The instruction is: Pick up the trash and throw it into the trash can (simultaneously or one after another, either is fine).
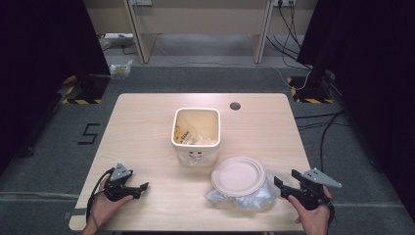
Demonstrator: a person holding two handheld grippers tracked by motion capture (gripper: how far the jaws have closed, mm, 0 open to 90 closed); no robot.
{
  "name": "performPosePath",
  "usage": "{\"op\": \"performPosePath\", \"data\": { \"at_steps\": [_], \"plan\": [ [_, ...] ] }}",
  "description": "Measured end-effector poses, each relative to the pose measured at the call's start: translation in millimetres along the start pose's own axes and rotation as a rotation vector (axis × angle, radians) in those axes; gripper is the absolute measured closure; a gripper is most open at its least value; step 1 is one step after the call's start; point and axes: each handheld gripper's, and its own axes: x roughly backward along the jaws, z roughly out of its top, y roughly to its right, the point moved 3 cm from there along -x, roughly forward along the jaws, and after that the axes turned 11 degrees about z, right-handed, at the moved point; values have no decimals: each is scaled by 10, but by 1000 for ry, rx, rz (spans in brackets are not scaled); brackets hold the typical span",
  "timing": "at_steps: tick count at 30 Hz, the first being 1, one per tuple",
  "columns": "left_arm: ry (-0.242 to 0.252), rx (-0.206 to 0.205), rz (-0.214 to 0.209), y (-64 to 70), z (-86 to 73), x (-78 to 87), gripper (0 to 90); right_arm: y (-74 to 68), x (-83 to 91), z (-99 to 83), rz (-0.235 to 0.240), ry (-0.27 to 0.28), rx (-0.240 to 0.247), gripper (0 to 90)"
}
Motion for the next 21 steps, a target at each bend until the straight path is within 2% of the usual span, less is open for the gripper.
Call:
{"op": "performPosePath", "data": {
  "at_steps": [5, 12, 16, 21],
  "plan": [
    [0, 0, 0, 0, 0, 0, 159, -10, 21, 40, -3, 12, 1, 254],
    [0, 0, 0, 0, 0, 0, 159, -90, -2, 141, 21, 29, 22, 255],
    [0, 1, 0, 0, 0, 0, 159, -160, -43, 259, 42, 43, 33, 254],
    [0, 0, 0, 0, 0, 0, 158, -235, -176, 389, 62, 23, 46, 239]
  ]
}}
